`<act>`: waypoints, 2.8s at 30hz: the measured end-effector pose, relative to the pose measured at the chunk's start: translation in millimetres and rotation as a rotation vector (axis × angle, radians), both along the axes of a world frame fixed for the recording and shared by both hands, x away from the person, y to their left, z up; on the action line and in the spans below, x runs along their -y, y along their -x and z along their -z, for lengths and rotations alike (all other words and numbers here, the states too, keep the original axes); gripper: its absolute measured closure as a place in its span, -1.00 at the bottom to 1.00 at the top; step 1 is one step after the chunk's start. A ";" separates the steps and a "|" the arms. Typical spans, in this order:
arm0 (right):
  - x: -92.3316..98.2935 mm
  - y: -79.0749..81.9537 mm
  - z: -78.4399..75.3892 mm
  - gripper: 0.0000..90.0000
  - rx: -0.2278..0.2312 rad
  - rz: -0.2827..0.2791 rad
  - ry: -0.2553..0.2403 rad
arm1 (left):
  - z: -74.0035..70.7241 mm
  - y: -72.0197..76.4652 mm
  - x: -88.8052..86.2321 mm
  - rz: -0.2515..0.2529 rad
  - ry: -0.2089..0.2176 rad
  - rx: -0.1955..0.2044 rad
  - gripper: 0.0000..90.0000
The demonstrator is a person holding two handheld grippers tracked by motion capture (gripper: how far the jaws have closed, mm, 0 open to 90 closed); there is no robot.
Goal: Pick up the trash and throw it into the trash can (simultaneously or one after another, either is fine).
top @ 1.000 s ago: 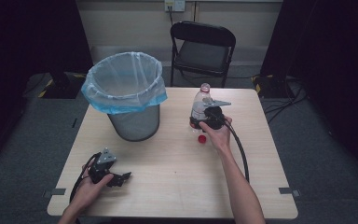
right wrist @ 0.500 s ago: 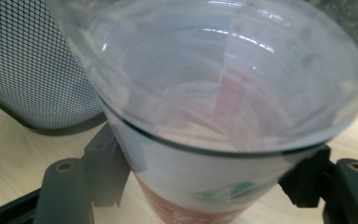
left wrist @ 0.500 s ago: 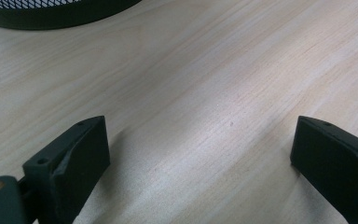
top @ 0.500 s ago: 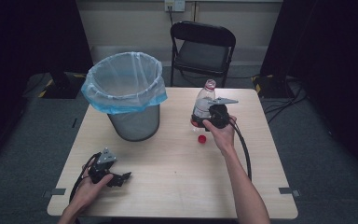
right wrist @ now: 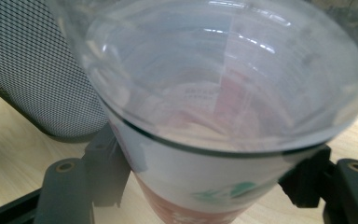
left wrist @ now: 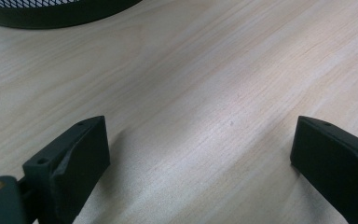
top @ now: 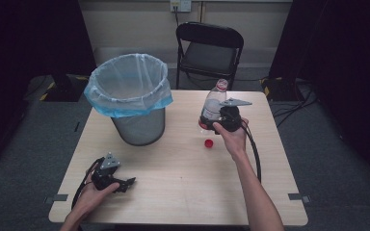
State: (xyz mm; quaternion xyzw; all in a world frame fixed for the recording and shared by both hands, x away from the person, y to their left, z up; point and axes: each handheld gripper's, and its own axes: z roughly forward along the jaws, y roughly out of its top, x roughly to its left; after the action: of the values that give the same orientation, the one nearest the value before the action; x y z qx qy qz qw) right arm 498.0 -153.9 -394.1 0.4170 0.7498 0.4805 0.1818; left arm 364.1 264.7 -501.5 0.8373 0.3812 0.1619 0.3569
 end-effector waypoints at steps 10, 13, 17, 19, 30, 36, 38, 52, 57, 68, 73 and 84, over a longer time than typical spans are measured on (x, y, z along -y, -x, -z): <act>0.0 4.9 -15.3 -0.34 0.039 -0.013 -0.012 | 0.0 0.0 0.0 0.000 0.000 0.001 -0.91; -4.3 5.7 -25.5 -0.34 0.054 -0.022 -0.015 | 0.1 0.0 0.0 0.000 0.001 0.000 -0.91; -7.2 6.3 -34.7 -0.34 0.063 -0.036 -0.023 | 0.0 0.0 0.0 0.000 0.001 0.000 -0.91; -8.0 6.6 -39.6 -0.34 0.070 -0.040 -0.037 | 0.1 0.0 0.0 0.000 0.001 0.000 -0.91; -15.5 13.2 -62.5 -0.34 0.136 -0.045 -0.072 | 0.0 0.0 0.0 0.000 0.000 0.000 -0.91; -20.1 15.4 -78.4 -0.34 0.168 -0.061 -0.091 | 0.0 0.0 0.0 0.000 0.000 0.000 -0.91; -20.1 15.4 -83.2 -0.34 0.181 -0.056 -0.111 | 0.0 0.1 0.1 -0.002 -0.001 0.000 -0.91; -27.1 12.9 -115.4 -0.33 0.232 -0.079 -0.176 | -0.1 0.0 0.0 -0.001 -0.001 0.000 -0.91; -31.2 13.7 -125.5 -0.33 0.254 -0.095 -0.188 | 0.0 0.1 0.0 -0.002 -0.001 0.001 -0.91; -38.5 13.3 -137.4 -0.33 0.259 -0.121 -0.220 | 0.0 0.1 0.1 -0.002 -0.001 0.001 -0.91; -43.6 11.2 -145.8 -0.33 0.261 -0.142 -0.245 | 0.0 0.0 0.0 -0.001 -0.002 0.000 -0.91; -61.6 11.8 -158.3 -0.33 0.284 -0.179 -0.284 | 0.0 0.1 0.0 -0.002 -0.001 0.000 -0.91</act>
State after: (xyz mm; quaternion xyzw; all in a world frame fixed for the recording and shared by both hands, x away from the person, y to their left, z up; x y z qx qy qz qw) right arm 486.2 -92.3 -235.7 0.2986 0.6755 0.6493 0.1817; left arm 364.0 264.7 -501.5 0.8372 0.3817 0.1626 0.3563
